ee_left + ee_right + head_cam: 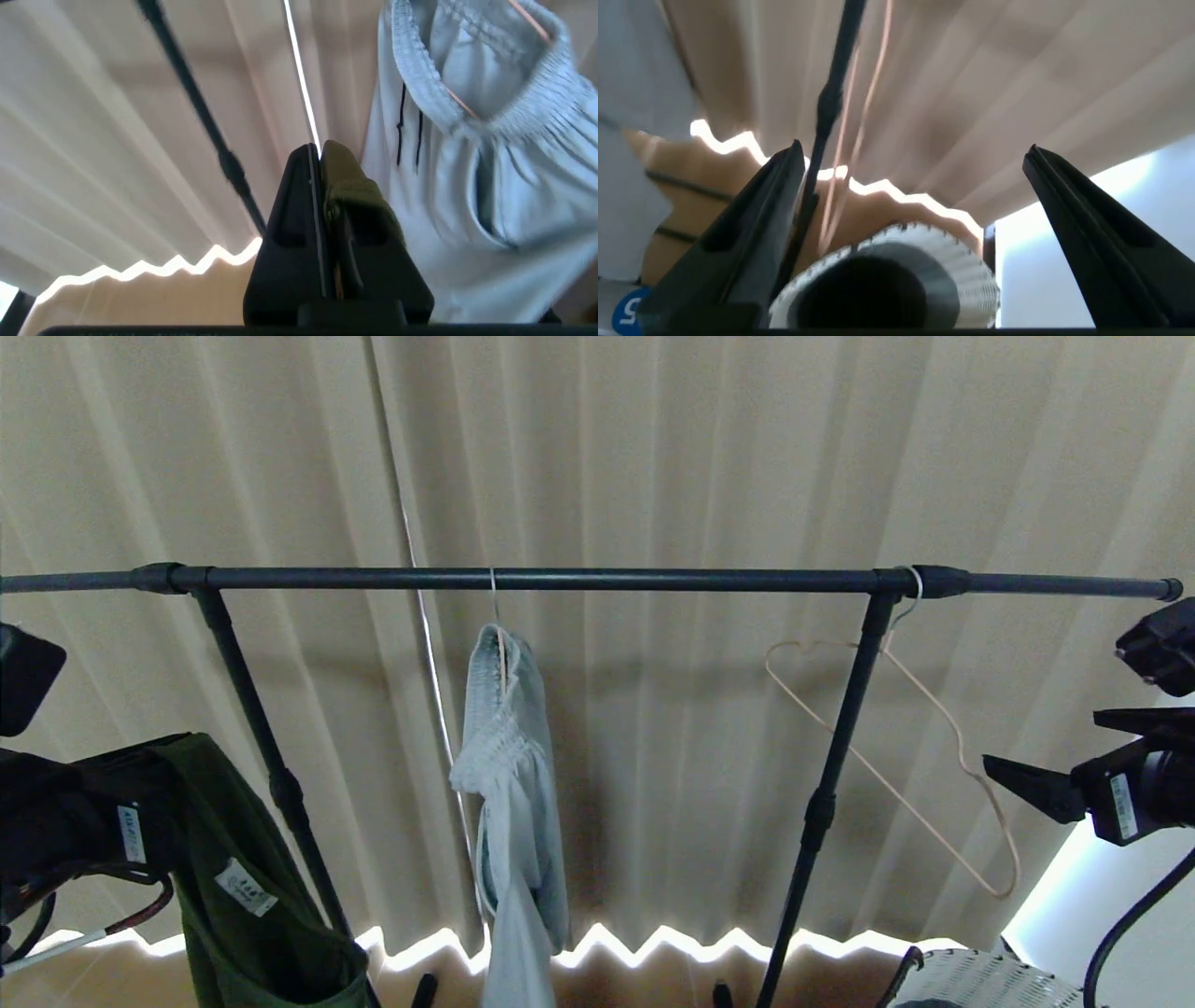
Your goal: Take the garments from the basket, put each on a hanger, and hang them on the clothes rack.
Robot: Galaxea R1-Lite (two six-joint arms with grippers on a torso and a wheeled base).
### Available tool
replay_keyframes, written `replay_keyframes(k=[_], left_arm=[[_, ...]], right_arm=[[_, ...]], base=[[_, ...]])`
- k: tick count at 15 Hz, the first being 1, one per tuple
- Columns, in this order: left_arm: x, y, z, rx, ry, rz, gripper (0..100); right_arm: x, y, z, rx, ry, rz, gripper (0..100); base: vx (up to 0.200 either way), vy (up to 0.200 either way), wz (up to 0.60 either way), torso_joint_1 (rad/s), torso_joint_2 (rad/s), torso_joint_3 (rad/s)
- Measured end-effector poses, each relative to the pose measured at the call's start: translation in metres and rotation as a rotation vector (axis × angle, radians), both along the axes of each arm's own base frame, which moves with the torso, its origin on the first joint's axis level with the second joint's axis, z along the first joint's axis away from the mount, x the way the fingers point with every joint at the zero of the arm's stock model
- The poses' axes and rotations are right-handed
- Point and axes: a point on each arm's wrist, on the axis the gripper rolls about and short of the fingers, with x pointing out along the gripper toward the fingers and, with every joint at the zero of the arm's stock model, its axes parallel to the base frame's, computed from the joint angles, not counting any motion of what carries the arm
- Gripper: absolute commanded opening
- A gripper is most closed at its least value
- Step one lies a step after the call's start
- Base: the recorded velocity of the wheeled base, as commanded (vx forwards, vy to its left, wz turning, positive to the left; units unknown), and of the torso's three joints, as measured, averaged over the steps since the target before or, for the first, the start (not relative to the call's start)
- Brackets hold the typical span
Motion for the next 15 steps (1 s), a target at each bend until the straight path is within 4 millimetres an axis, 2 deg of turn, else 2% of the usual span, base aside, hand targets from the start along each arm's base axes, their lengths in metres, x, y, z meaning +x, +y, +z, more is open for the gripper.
replay_keyframes(k=[8, 12, 15], left_arm=[[0.0, 0.0, -0.003, 0.002, 0.009, -0.001, 0], [-0.001, 0.0, -0.005, 0.004, 0.018, -0.002, 0], [0.0, 0.0, -0.006, 0.005, 0.02, -0.002, 0]], right_arm=[[0.07, 0.014, -0.036, 0.157, 0.108, -0.085, 100], [0.09, 0.018, -0.041, 0.173, 0.128, -0.094, 100], [0.095, 0.019, -0.046, 0.176, 0.147, -0.1, 100]], base=[[0.0, 0.0, 0.0, 0.0, 0.0, 0.0], [0.0, 0.0, 0.0, 0.0, 0.0, 0.0], [0.0, 0.0, 0.0, 0.0, 0.0, 0.0]])
